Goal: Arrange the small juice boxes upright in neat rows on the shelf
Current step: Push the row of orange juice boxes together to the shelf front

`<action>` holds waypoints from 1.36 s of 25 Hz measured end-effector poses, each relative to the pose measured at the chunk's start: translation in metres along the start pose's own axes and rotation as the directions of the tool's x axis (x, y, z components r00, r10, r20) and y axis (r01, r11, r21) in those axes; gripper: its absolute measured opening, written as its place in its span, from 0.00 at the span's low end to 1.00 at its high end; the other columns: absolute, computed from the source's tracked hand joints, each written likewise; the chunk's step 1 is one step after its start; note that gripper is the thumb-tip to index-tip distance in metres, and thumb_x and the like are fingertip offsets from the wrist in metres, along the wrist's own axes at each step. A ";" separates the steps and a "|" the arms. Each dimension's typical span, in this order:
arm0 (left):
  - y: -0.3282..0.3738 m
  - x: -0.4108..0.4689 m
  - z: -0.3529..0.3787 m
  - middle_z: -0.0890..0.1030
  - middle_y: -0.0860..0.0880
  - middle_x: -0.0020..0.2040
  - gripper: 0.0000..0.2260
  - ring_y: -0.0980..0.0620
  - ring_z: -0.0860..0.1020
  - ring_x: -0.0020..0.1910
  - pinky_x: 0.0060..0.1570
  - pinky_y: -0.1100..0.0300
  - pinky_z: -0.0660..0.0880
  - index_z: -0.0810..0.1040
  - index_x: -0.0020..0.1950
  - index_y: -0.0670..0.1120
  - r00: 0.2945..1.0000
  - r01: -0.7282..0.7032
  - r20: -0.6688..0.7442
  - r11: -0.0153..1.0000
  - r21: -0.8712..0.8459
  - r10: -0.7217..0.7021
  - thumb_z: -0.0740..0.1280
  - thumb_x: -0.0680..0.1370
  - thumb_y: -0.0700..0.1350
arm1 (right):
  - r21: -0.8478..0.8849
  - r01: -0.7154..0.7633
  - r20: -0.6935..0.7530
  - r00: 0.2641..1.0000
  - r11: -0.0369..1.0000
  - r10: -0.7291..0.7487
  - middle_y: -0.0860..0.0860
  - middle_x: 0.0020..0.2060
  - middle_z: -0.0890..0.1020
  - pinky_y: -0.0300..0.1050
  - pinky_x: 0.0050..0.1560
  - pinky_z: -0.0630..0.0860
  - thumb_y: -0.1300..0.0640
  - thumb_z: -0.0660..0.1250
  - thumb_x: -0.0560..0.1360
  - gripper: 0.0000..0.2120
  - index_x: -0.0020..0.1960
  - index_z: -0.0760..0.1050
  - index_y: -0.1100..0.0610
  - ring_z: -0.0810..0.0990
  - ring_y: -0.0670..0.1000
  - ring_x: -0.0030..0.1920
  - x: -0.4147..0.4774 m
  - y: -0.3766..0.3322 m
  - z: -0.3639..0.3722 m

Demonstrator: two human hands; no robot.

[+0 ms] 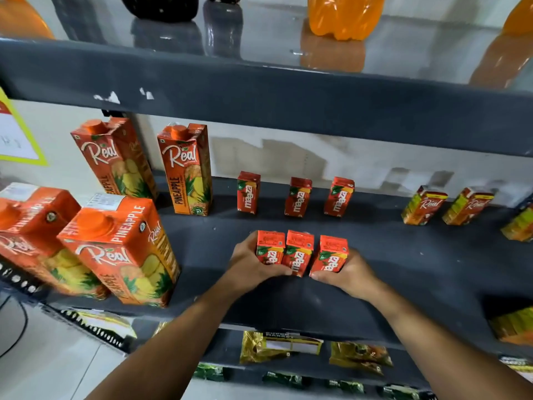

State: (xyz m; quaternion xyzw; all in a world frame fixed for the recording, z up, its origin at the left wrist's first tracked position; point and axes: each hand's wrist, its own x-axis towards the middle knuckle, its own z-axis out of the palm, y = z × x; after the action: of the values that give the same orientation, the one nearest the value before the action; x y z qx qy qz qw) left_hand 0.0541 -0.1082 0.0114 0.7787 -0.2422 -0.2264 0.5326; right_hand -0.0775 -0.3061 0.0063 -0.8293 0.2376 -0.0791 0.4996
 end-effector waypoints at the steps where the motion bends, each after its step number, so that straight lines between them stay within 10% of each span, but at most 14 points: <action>1: 0.000 0.000 -0.002 0.79 0.59 0.48 0.30 0.60 0.78 0.49 0.46 0.68 0.74 0.72 0.53 0.57 0.999 -0.009 0.035 0.999 0.032 0.008 0.83 0.58 0.43 | 0.011 0.013 0.001 1.000 1.000 -0.013 0.48 0.43 0.86 0.44 0.46 0.80 0.64 0.82 0.60 0.20 0.45 0.79 0.48 0.84 0.43 0.42 0.000 -0.001 0.007; 34: -0.018 -0.060 0.003 0.84 0.57 0.45 0.30 0.62 0.81 0.46 0.53 0.52 0.78 0.71 0.50 0.60 0.987 -0.002 0.160 0.987 0.158 -0.023 0.84 0.56 0.48 | 0.010 0.070 0.073 0.995 0.997 -0.071 0.44 0.41 0.86 0.38 0.46 0.80 0.63 0.83 0.58 0.25 0.48 0.78 0.44 0.85 0.43 0.44 -0.065 0.000 0.026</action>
State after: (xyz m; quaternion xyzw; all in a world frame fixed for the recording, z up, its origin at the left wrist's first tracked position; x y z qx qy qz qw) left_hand 0.0077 -0.0675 -0.0006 0.7989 -0.2975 -0.2715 0.4468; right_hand -0.1252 -0.2547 0.0011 -0.8375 0.1896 -0.0673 0.5080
